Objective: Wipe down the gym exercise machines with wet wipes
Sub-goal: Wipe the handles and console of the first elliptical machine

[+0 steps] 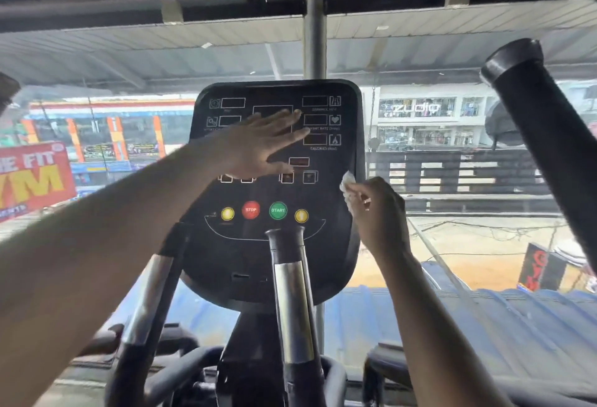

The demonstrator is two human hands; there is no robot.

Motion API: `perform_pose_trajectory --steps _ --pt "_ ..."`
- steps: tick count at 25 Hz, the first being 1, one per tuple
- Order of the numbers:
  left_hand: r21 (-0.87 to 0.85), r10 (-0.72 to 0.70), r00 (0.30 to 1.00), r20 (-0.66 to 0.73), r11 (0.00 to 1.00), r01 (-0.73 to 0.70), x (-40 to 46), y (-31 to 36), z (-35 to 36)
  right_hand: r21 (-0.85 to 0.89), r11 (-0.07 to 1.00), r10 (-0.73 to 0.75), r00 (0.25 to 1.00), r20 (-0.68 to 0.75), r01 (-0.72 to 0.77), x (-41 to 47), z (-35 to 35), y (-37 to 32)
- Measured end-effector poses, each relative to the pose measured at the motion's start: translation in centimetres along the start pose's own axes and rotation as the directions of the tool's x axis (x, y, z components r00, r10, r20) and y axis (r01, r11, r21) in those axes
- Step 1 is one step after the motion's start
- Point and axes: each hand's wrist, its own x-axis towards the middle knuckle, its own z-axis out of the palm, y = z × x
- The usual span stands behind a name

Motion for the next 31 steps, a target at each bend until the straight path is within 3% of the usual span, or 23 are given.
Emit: perform_pose_trajectory --steps 4,7,12,18,20,24,28,31 --pt "0.081 -0.035 0.973 -0.229 0.995 0.055 -3.0 -4.0 4.6 -0.063 0.998 0.034 0.999 0.035 -0.032 3.3 0.8 -0.2" --pt "-0.089 -0.193 0.953 -0.233 0.980 0.176 -3.8 -3.9 8.2 -0.122 0.993 0.008 0.997 0.076 0.001 4.4 1.4 -0.3" --pt "-0.084 -0.173 0.920 -0.353 0.985 0.153 -3.4 -4.2 12.1 -0.243 0.970 0.023 0.974 0.227 0.034 6.8 1.4 -1.5" --pt "-0.115 -0.154 0.883 -0.444 0.987 0.114 -3.4 -4.2 13.2 -0.327 0.923 0.012 0.834 0.552 0.204 -1.6 0.3 -3.4" --pt "-0.104 -0.143 0.869 -0.474 0.989 0.106 -3.5 -4.3 13.3 -0.365 0.903 0.011 0.838 0.545 0.225 0.3 0.1 -3.4" --pt "-0.117 -0.143 0.861 -0.487 0.988 0.098 -3.7 -4.4 13.2 -0.473 0.873 0.069 0.933 0.354 0.115 6.5 1.1 -3.4" --pt "-0.110 -0.142 0.858 -0.494 0.989 0.100 -3.7 -4.4 13.3 -0.480 0.868 0.105 0.899 0.424 0.125 1.2 0.2 -4.5" --pt "-0.114 -0.155 0.860 -0.487 0.987 0.113 -3.7 -4.2 13.2 -0.382 0.919 0.138 0.822 0.553 0.103 -5.3 -0.9 -7.3"
